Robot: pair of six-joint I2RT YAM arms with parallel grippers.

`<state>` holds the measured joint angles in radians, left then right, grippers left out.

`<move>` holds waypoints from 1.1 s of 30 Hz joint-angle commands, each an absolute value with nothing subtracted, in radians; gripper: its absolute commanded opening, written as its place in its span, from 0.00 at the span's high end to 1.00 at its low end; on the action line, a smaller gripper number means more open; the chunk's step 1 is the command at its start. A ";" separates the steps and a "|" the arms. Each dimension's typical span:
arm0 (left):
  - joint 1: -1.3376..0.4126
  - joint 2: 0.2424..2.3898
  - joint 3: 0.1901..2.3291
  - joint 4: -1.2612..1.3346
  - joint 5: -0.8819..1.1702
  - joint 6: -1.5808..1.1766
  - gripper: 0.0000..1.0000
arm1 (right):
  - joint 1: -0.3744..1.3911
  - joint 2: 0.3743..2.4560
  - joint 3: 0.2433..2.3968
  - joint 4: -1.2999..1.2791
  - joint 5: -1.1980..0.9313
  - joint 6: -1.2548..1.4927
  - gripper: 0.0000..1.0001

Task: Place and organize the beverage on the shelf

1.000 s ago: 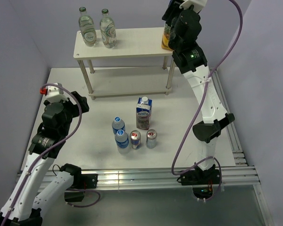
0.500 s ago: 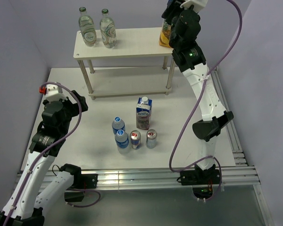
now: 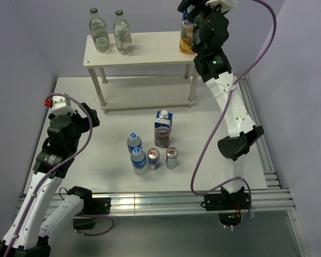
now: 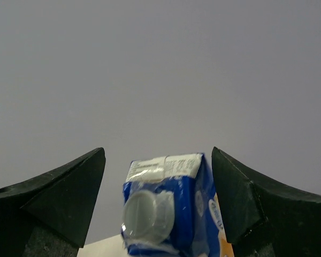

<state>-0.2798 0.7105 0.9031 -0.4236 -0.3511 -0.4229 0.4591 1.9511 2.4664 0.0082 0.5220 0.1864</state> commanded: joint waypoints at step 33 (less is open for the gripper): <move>-0.275 0.701 0.899 -0.388 -0.336 -0.416 0.08 | 0.423 2.071 2.447 0.144 0.558 0.170 0.14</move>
